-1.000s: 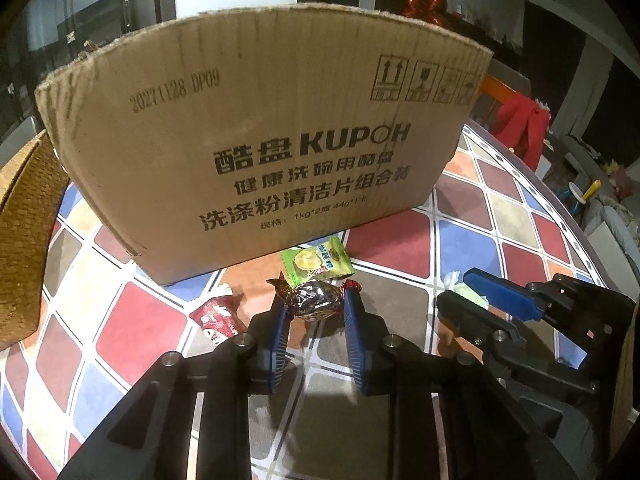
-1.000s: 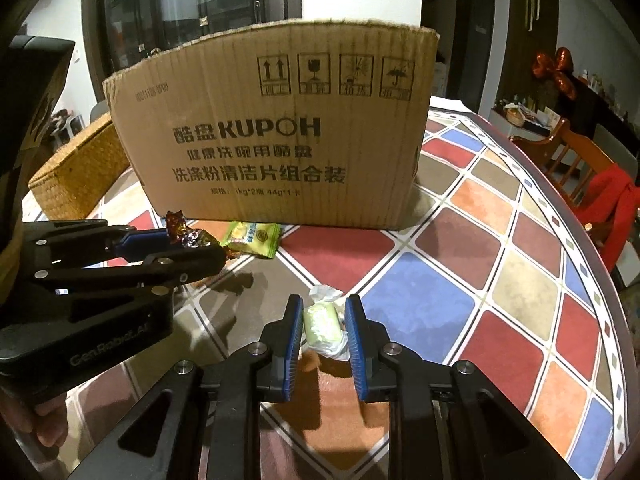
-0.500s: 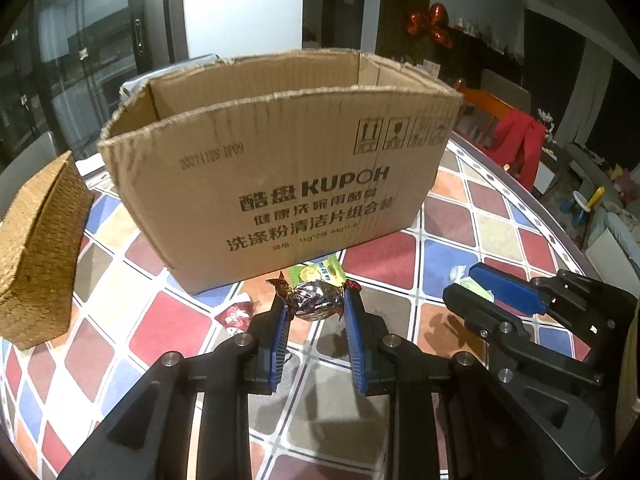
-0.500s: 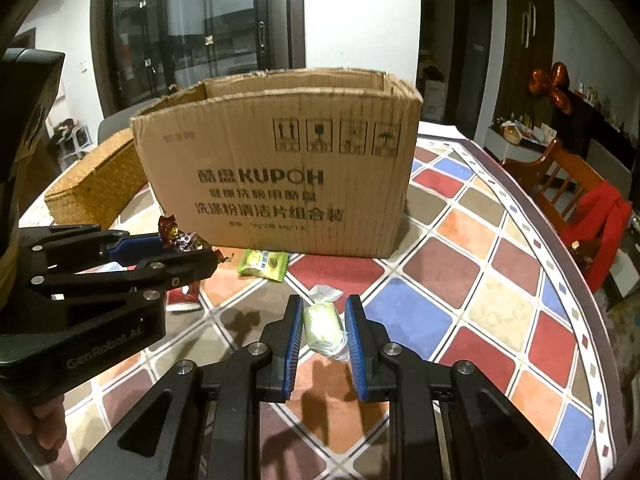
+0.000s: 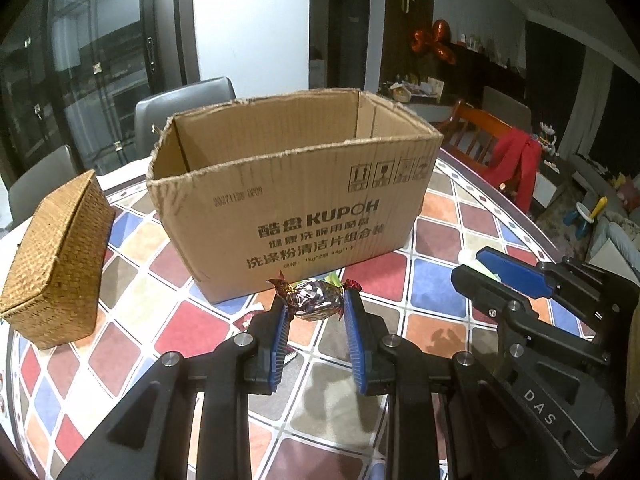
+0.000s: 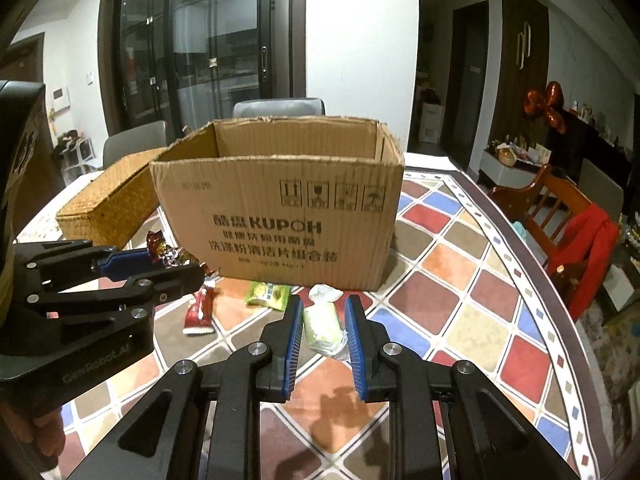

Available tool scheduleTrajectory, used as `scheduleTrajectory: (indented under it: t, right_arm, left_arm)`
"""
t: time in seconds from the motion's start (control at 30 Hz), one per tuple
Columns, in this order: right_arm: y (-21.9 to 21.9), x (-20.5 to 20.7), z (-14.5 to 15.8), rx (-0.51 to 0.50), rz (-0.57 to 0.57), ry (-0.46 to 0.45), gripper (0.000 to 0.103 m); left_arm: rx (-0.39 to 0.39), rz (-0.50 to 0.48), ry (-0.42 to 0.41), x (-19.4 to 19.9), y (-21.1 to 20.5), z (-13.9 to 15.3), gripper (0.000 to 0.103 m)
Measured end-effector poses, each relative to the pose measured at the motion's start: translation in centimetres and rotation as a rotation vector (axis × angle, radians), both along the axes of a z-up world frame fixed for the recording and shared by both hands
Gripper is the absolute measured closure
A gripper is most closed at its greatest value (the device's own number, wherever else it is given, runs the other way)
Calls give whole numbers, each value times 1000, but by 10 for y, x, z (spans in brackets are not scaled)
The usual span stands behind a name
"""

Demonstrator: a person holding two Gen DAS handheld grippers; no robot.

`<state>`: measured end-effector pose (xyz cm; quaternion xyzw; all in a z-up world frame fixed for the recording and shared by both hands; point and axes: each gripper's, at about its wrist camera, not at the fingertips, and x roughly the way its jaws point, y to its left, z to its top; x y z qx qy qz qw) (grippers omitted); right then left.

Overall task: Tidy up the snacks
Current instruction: 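Lift both candies and carry them over the cardboard box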

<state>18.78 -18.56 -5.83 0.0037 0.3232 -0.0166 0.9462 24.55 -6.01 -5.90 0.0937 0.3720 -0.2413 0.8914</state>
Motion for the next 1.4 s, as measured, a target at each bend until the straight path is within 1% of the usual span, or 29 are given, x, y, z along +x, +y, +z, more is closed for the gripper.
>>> scheduleTrajectory:
  t: [0.73, 1.4]
  right_arm:
    - [5, -9, 48, -25, 20, -111, 80]
    - [7, 3, 92, -35, 41, -206, 80]
  left_arm:
    - [-34, 43, -92, -15, 12, 43, 76]
    - [-57, 85, -167, -3, 21, 85, 76]
